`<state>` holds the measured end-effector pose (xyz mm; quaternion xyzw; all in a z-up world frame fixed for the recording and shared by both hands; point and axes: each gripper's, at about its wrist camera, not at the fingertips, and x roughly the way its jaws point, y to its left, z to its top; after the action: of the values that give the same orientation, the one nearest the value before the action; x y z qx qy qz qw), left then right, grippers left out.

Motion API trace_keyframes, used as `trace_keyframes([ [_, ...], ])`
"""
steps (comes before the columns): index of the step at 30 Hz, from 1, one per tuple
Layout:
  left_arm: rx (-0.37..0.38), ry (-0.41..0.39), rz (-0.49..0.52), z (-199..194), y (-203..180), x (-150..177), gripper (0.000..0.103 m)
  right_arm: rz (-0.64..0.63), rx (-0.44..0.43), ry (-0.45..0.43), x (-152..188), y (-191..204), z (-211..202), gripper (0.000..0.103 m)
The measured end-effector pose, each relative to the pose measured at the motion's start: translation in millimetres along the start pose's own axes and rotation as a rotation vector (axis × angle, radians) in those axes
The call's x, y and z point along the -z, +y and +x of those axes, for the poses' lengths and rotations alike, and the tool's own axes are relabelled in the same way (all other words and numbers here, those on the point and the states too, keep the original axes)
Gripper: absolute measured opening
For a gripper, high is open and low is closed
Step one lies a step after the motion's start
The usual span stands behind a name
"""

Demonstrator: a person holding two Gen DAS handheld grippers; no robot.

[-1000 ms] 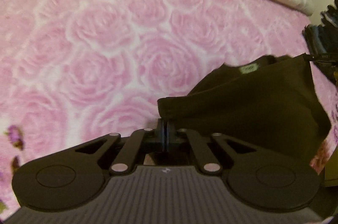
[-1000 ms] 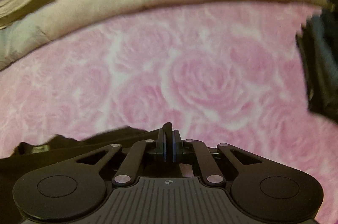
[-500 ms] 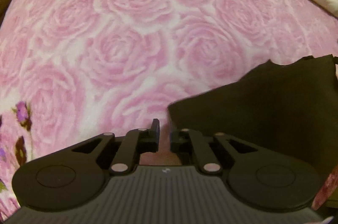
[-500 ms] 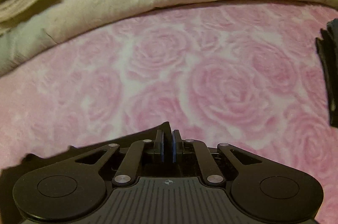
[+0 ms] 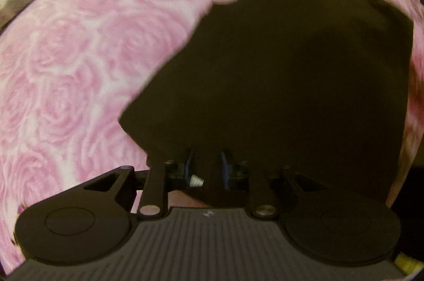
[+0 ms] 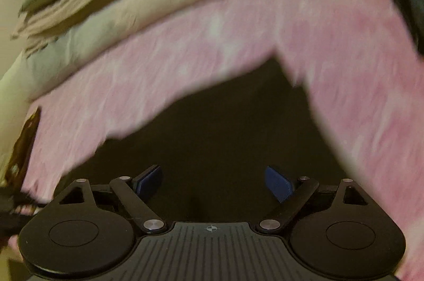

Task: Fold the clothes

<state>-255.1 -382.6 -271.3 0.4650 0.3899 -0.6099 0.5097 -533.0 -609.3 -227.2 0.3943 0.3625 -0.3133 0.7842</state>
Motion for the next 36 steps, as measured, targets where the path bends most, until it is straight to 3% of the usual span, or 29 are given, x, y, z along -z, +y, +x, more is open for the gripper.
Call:
trace_keyframes([
  [4,0.046,-0.029,0.094,-3,15,10,0.020,0.140,0.100,0.084,47,0,4,0.088],
  [7,0.049,-0.067,0.224,-14,25,20,0.028,0.170,0.162,0.036,75,22,-12,0.088],
  [9,0.022,-0.110,0.407,-23,26,35,0.033,0.155,0.203,0.015,95,49,-21,0.088],
  [11,-0.033,-0.157,0.629,-27,22,55,0.050,0.118,0.228,0.013,119,83,-27,0.088],
  [14,-0.122,-0.248,1.003,-28,15,92,0.062,-0.031,0.235,0.044,155,147,-20,0.088],
  [17,-0.156,-0.338,1.280,-19,11,120,0.064,-0.189,0.249,0.086,189,204,-6,0.088],
  [21,-0.160,-0.430,1.473,0,4,134,0.063,-0.307,0.244,0.114,220,248,6,0.088],
  [27,-0.179,-0.508,1.638,16,1,128,0.060,-0.423,0.308,0.128,256,271,10,0.088],
  [29,-0.192,-0.507,1.676,21,-3,126,0.030,-0.472,0.325,0.126,265,278,12,0.088],
  [31,-0.197,-0.476,1.683,28,-4,118,0.011,-0.550,0.332,0.127,273,285,18,0.088],
  [36,-0.128,-0.432,1.628,25,-5,98,0.009,-0.833,0.381,0.157,303,305,43,0.088],
])
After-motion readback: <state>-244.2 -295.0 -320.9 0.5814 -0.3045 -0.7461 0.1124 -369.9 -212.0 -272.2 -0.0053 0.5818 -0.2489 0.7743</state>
